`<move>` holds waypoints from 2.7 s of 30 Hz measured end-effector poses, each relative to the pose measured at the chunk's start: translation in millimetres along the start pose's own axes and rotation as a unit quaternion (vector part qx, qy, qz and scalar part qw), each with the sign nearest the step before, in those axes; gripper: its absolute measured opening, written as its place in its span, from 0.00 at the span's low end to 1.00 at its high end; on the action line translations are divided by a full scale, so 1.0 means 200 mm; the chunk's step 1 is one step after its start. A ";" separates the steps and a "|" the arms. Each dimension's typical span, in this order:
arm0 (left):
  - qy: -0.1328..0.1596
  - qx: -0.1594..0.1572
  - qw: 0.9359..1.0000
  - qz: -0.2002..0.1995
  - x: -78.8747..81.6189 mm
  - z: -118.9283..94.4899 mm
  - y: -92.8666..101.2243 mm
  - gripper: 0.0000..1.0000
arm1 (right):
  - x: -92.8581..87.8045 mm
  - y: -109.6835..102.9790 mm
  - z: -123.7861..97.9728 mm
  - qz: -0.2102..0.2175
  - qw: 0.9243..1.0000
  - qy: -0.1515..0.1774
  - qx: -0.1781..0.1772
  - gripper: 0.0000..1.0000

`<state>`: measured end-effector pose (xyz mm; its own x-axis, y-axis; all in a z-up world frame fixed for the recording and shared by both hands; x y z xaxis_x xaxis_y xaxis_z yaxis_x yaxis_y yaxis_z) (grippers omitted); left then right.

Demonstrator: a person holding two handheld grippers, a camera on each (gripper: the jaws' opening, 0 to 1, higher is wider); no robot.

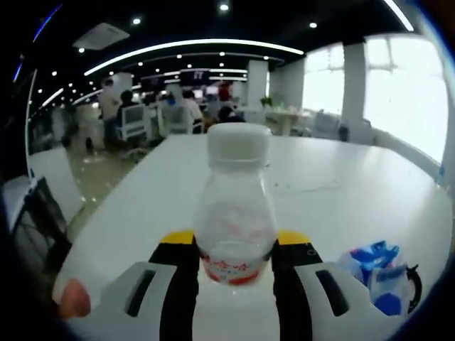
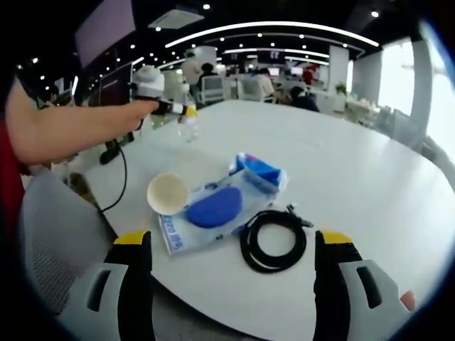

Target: Arrange the tabletop items into an orderly group along one side of the table until the central work area is clear of visible clutter.

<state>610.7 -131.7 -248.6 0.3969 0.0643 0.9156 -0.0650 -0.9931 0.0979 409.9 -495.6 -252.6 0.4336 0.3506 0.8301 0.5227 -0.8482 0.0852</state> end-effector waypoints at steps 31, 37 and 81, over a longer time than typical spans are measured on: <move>0.000 0.030 0.999 -0.014 -0.08 0.11 -0.06 0.37 | -0.02 0.00 0.02 0.000 1.000 -0.014 0.002 0.94; 0.003 0.031 0.999 -0.014 -0.08 0.12 -0.05 0.37 | -0.02 0.00 0.02 -0.001 1.000 -0.016 0.004 0.94; 0.004 0.042 0.999 0.016 -0.10 0.12 -0.04 0.50 | -0.02 0.00 0.01 -0.001 1.000 -0.016 0.002 0.94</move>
<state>625.3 -127.7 -276.4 0.3892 0.0334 0.9205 -0.0005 -0.9993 0.0365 410.1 -496.1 -257.9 0.4549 0.3648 0.8124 0.5261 -0.8461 0.0853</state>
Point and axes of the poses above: the point that each gripper's makers call its tool centre point, and the gripper's own axes: z roughly forward along the fingers, y roughly to its right, x roughly out of its top, the point moved 7 cm from there along -z, roughly backward along the fingers, and after that the axes turned 8 degrees about -x, right-handed, at the moved point
